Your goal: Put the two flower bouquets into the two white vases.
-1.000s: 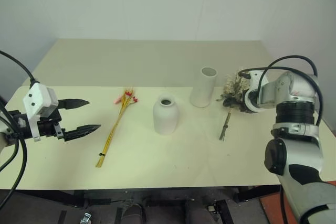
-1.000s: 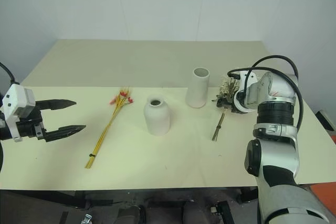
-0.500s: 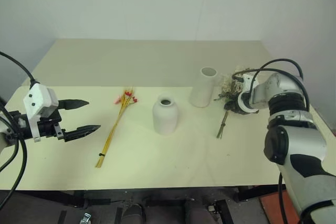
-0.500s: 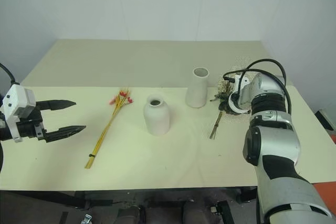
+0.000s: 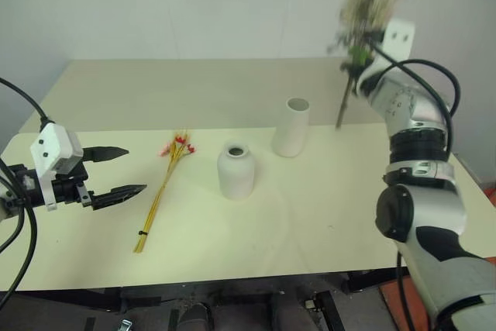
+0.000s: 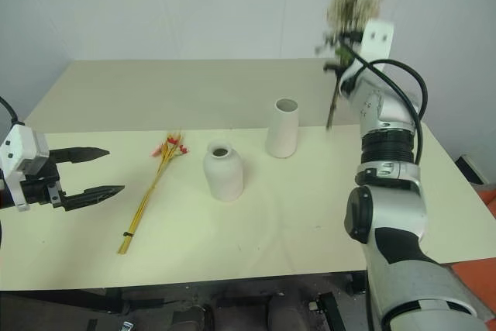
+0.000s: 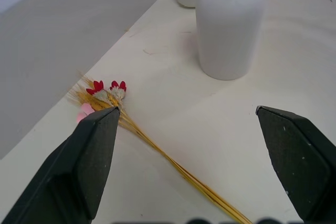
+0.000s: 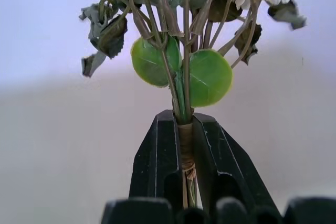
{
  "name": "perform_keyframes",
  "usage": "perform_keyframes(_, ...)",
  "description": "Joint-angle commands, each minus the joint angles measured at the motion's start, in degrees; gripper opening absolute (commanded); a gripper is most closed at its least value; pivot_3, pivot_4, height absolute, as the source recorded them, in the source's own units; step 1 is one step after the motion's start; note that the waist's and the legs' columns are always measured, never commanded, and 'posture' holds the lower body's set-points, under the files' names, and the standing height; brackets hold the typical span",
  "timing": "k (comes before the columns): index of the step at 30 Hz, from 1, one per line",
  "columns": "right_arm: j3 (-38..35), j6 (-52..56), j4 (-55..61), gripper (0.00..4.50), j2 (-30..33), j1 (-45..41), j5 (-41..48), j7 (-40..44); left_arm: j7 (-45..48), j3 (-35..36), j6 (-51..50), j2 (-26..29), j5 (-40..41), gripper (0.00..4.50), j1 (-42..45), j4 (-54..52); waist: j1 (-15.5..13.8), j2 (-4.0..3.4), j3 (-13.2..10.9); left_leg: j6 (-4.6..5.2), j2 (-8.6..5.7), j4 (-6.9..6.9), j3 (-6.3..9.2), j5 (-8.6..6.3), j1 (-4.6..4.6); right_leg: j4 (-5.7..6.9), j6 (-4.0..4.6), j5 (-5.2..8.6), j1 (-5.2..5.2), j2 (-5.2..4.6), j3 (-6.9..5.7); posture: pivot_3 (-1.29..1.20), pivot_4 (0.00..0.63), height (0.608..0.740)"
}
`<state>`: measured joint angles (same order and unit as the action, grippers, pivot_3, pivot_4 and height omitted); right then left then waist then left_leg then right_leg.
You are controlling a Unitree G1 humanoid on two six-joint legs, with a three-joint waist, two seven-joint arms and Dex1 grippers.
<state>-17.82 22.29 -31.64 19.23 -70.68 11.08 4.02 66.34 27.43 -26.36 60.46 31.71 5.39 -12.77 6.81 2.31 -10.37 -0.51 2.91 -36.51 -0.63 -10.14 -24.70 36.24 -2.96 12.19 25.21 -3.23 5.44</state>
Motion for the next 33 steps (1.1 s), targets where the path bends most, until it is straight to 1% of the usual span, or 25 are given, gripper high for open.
perform_keyframes(1, -5.9, -10.0, 6.7, 0.16, -3.1, 1.6, 10.7, 8.3, -0.3, 2.1, 0.7, 0.6, 0.3, 4.5, 0.2, -1.4, 0.0, 0.0, 0.0, 0.0, -0.01, 0.01, 0.0, 0.0, 0.0, -0.02, 0.01, 0.0, -0.02, -0.02, 0.0, 0.0, 0.15, 0.74)
perform_keyframes(2, -6.0, -10.7, 7.5, 0.16, -4.0, 2.0, 11.9, 9.5, -0.3, 2.1, 0.7, 0.7, 0.4, 4.5, 0.3, -1.4, -0.1, 0.0, 0.0, 0.0, 0.0, 0.01, 0.01, 0.0, 0.0, -0.04, 0.01, -0.01, -0.07, -0.02, -0.02, 0.0, 0.15, 0.74)
perform_keyframes(7, -2.5, -12.5, 12.1, 0.16, -6.7, 5.2, 12.3, 11.3, -0.2, 3.2, 0.1, 1.1, 0.7, 4.5, -0.2, -2.0, -0.1, 0.0, 0.0, 0.0, -0.04, 0.0, 0.01, 0.01, 0.01, 0.03, 0.02, -0.01, -0.04, -0.07, -0.03, 0.0, 0.15, 0.74)
perform_keyframes(11, -0.2, -12.2, 12.1, 0.16, -6.4, 7.5, 10.3, 11.2, -0.4, 3.9, -0.2, 0.9, 0.7, 4.5, -1.0, -2.7, 0.0, -0.01, 0.0, 0.0, -0.03, 0.0, 0.02, 0.01, 0.08, 0.12, 0.05, 0.0, -0.04, -0.05, -0.03, 0.0, 0.15, 0.74)
perform_keyframes(17, 0.4, -11.2, 15.0, 0.16, -6.9, 10.4, 11.3, 10.4, -0.8, 4.3, -0.9, 0.6, 1.1, 4.5, -1.9, -4.0, 0.0, -0.01, 0.0, -0.01, -0.03, 0.0, 0.02, 0.01, 0.11, 0.25, 0.12, 0.05, -0.02, -0.05, -0.02, 0.0, 0.15, 0.74)
perform_keyframes(24, 2.5, -12.1, 14.3, 0.16, -7.8, 13.3, 10.1, 10.2, -1.6, 4.4, -2.3, 0.4, 1.8, 4.5, -1.8, -5.4, 0.1, 0.0, 0.0, -0.01, -0.04, 0.0, 0.01, 0.01, 0.34, 0.54, 0.2, 0.13, -0.06, -0.03, 0.0, 0.0, 0.15, 0.74)
perform_keyframes(33, 5.1, -14.8, 13.6, 0.16, -8.6, 15.8, 8.2, 10.4, -2.4, 5.6, -3.8, 0.5, 2.6, 4.5, -2.7, -7.1, 0.2, 0.01, 0.0, 0.0, -0.03, 0.0, 0.06, 0.03, 0.53, 0.6, 0.2, 0.16, -0.16, 0.04, 0.04, 0.0, 0.15, 0.74)
